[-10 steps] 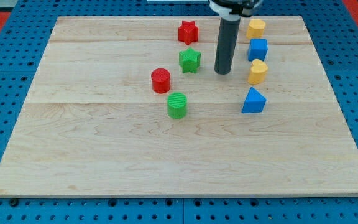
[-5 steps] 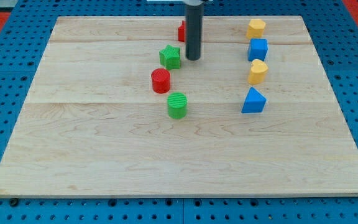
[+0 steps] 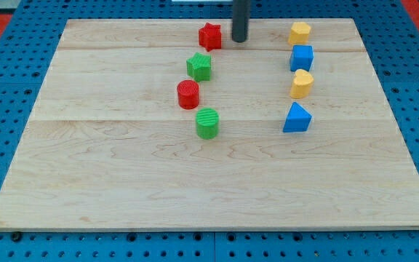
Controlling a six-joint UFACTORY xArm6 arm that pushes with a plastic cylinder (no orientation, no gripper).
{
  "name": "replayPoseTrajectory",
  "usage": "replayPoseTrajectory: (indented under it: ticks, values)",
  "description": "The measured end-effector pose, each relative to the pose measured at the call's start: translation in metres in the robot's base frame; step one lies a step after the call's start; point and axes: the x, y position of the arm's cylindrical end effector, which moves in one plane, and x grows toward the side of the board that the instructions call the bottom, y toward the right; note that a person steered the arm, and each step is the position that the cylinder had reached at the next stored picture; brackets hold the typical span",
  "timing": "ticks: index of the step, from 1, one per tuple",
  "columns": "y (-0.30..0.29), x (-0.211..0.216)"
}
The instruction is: Arrange group of blocks in a line
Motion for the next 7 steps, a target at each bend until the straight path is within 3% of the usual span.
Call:
replayPoseTrajectory:
  ticks: [4,7]
  values:
    - [0.004,0.171]
    - [-0.057,0.202]
